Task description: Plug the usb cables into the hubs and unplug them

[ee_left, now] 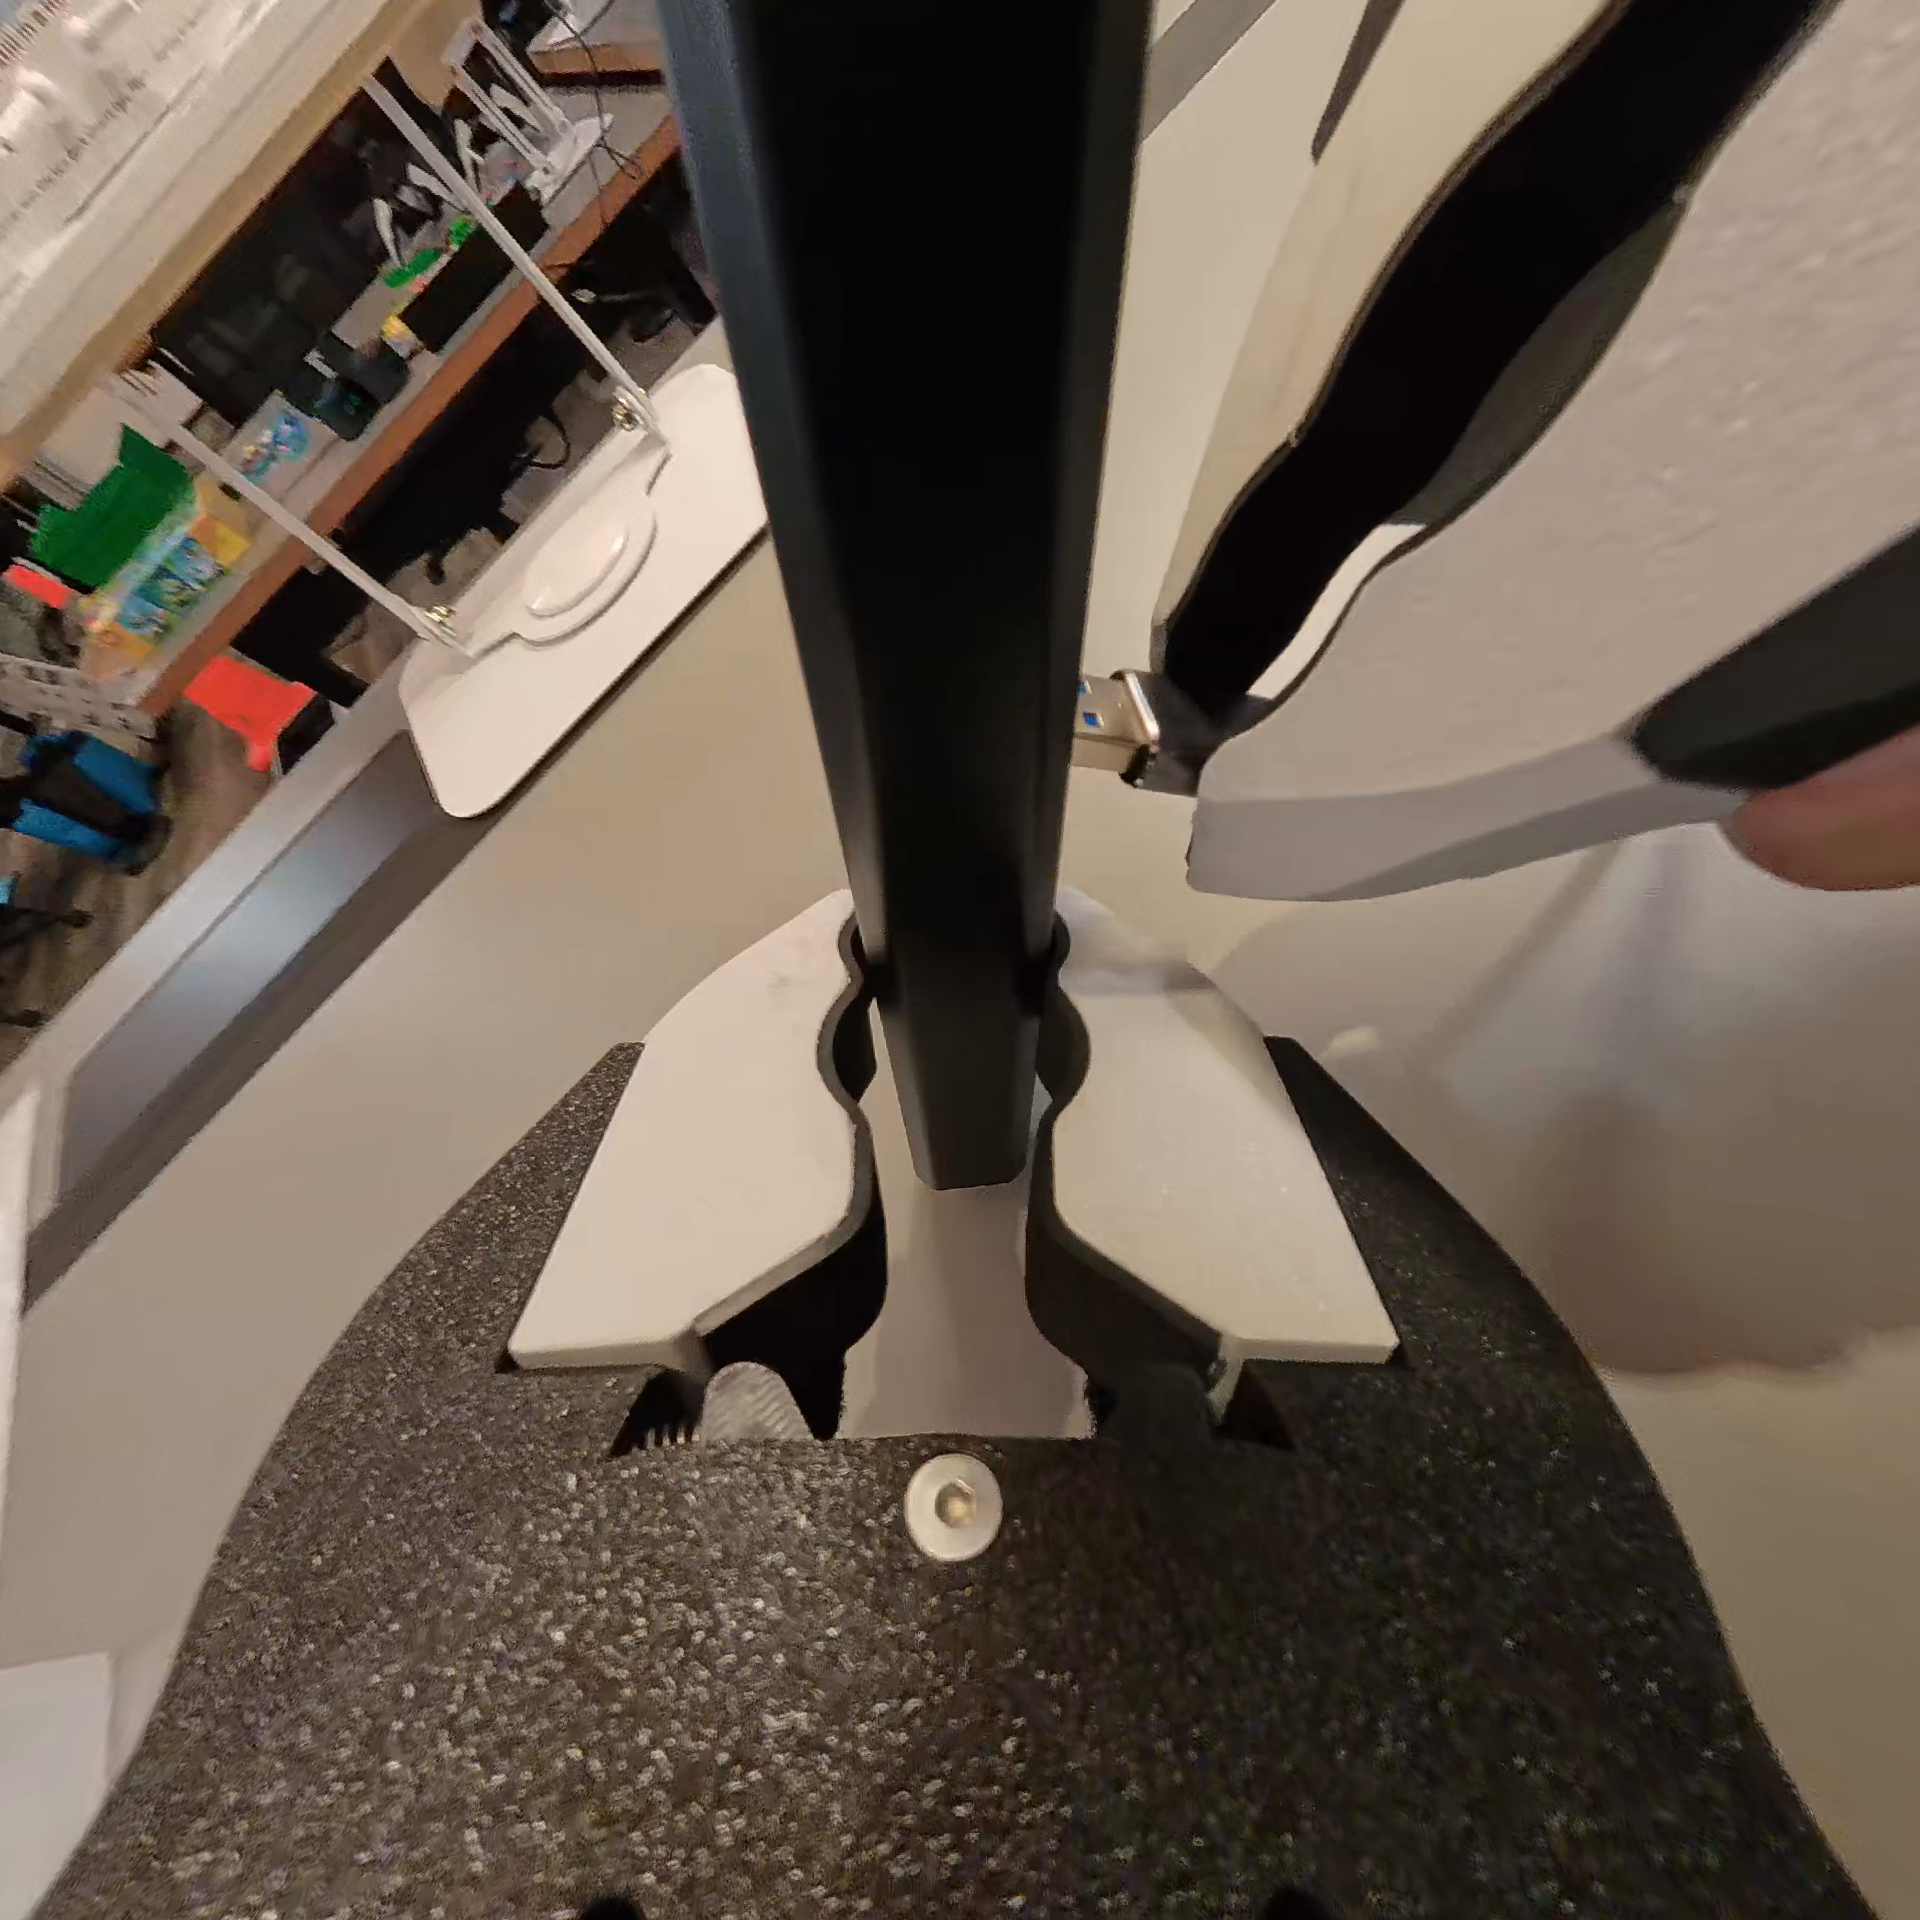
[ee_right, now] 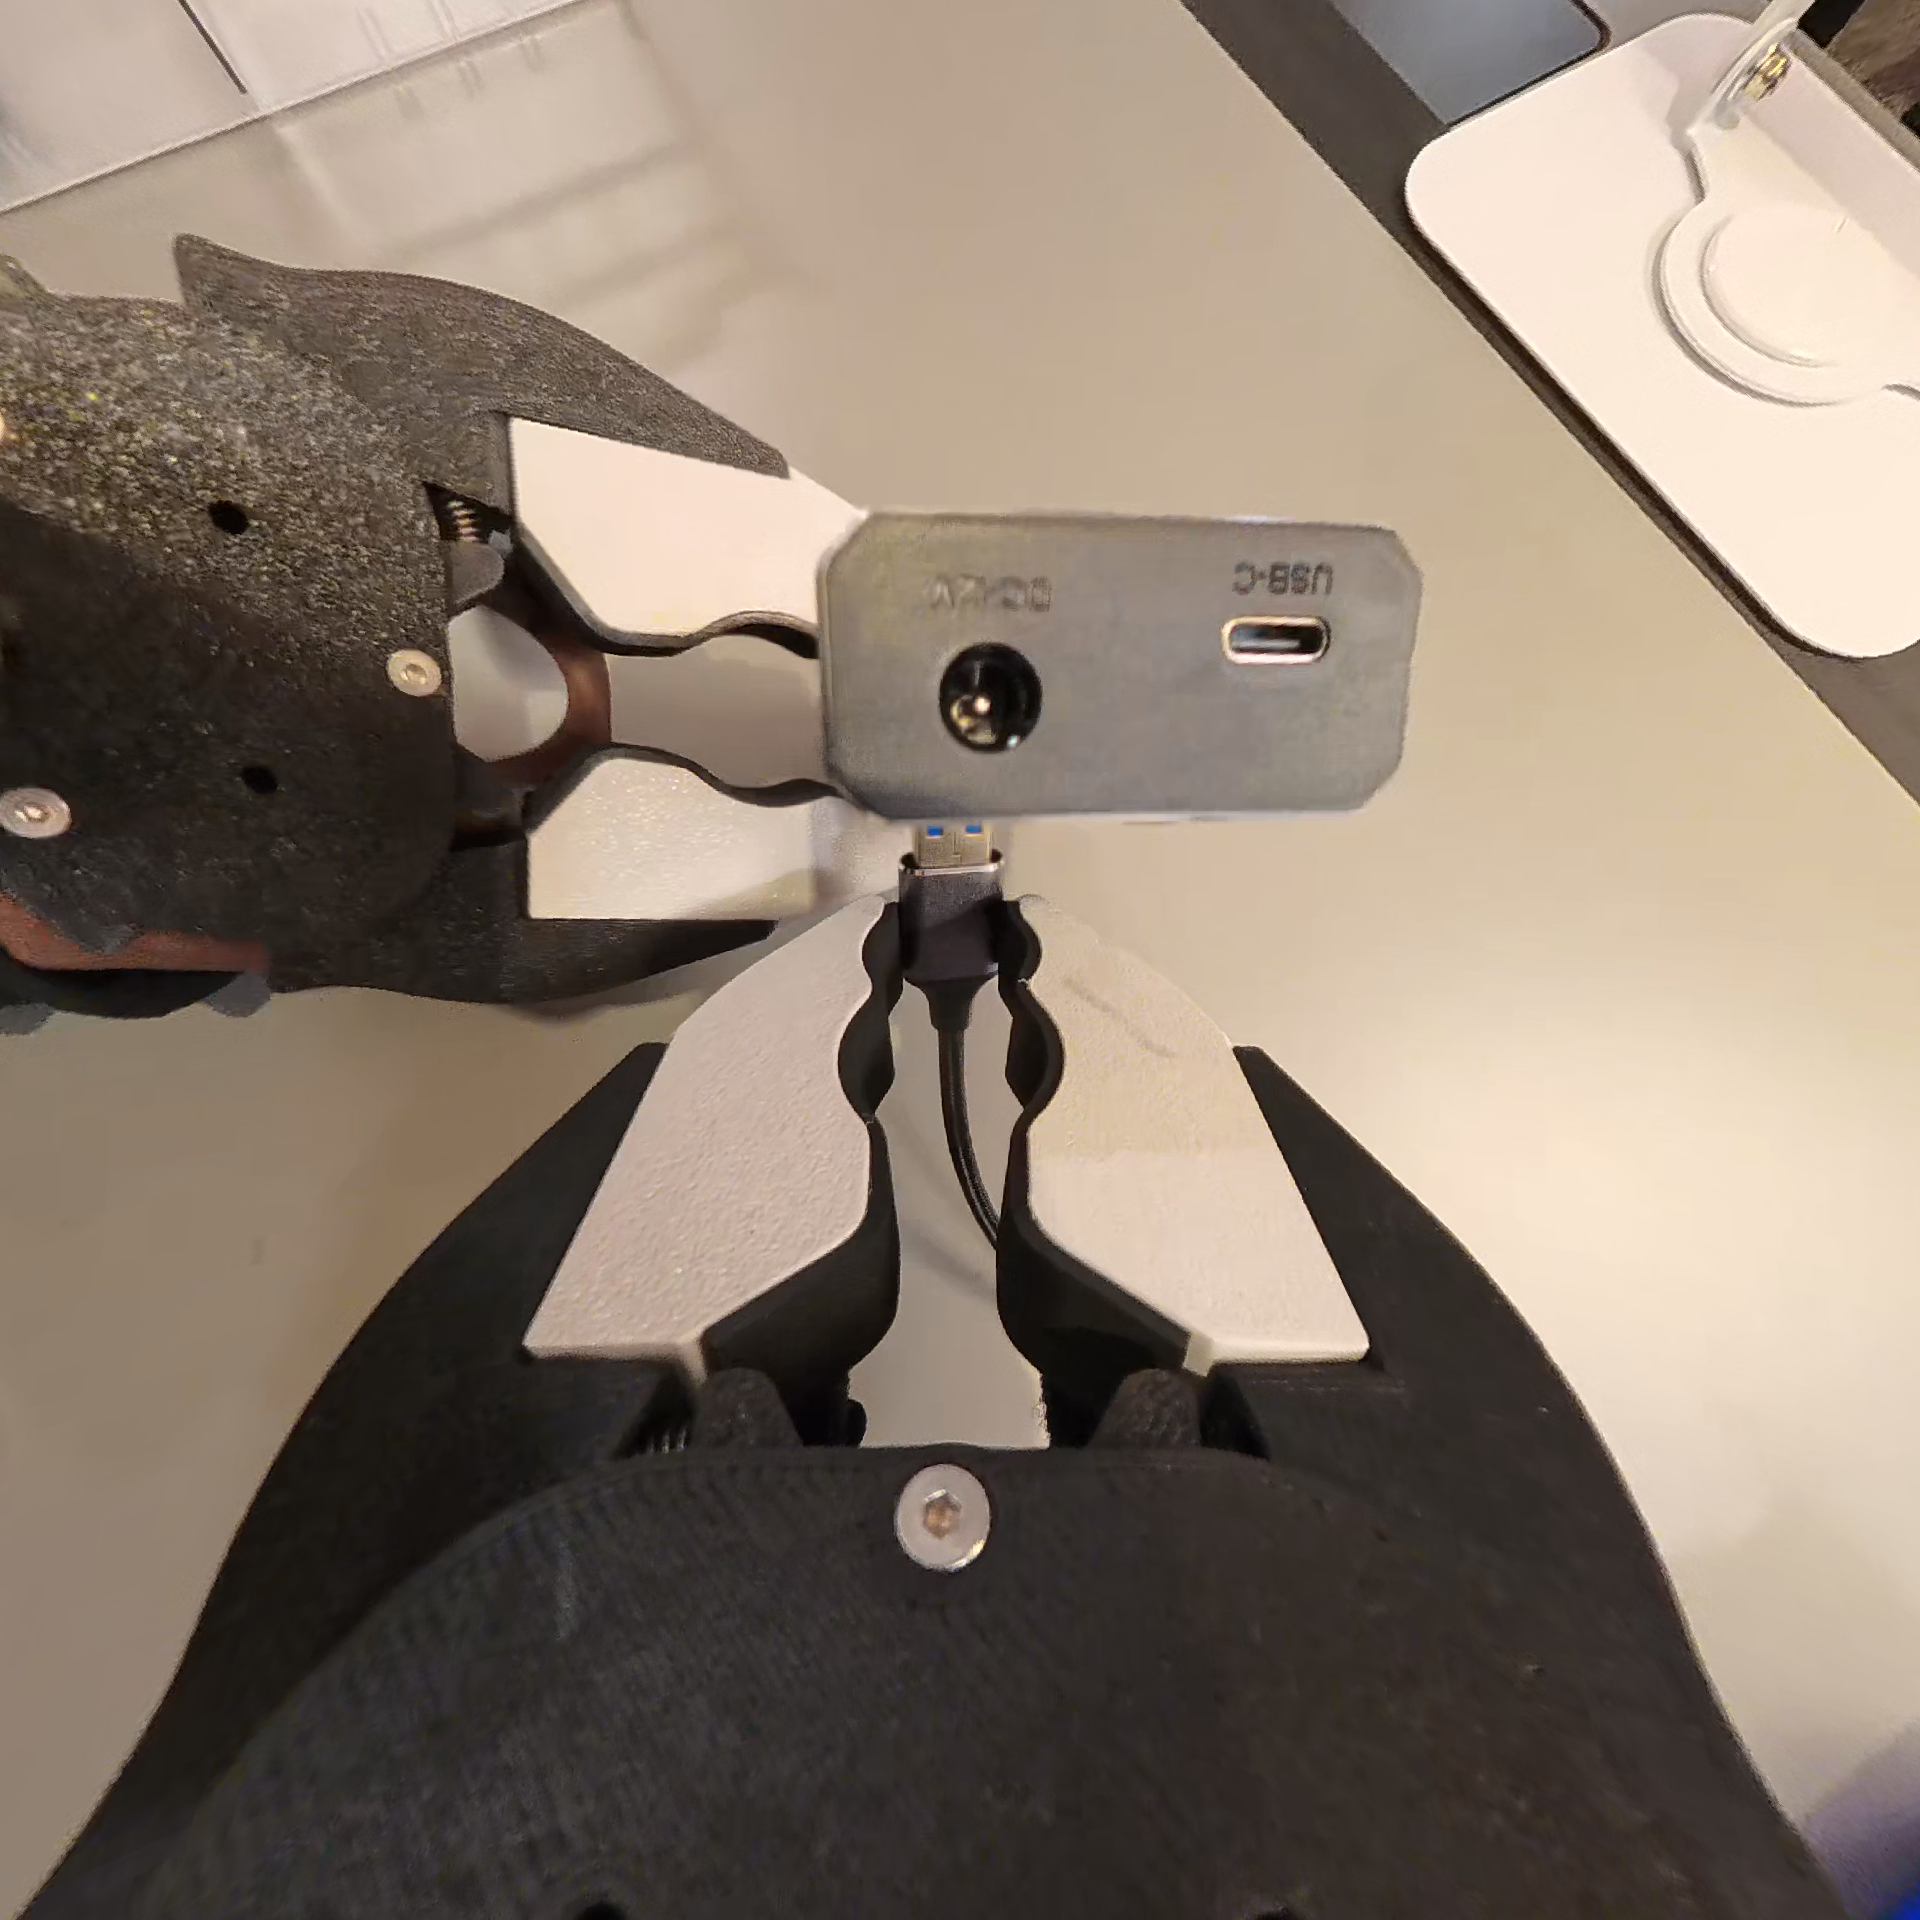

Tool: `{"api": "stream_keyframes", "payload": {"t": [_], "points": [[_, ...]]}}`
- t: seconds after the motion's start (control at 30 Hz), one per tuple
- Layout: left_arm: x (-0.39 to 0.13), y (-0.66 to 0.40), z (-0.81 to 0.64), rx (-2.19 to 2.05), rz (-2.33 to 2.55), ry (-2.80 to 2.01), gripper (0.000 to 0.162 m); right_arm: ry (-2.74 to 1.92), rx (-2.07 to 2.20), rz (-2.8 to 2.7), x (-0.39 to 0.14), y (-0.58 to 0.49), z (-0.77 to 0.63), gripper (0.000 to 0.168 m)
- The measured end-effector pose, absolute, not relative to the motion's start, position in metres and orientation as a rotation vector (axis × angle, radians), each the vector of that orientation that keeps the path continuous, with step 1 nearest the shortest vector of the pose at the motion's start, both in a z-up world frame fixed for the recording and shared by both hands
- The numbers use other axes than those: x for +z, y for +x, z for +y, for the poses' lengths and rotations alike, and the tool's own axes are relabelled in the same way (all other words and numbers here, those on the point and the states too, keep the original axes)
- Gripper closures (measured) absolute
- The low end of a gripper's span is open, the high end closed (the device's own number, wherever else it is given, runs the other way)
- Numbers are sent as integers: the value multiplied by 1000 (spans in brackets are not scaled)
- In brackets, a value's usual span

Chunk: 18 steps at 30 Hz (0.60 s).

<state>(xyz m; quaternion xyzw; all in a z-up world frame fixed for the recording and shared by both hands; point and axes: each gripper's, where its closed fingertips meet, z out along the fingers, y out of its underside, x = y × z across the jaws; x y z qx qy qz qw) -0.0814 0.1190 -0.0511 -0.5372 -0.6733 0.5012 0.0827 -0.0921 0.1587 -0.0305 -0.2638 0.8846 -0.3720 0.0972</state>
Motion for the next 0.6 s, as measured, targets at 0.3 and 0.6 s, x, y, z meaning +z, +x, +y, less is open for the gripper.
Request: {"api": "stream_keyframes", "payload": {"t": [0.3, 0.6], "points": [[-52, -79, 114, 1514, -2044, -1568, 135, -782, -1093, 2621, -24, -90, 156, 152], [-51, -78, 114, 1531, -2039, -1548, 135, -789, -1129, 2653, -19, -87, 154, 153]]}}
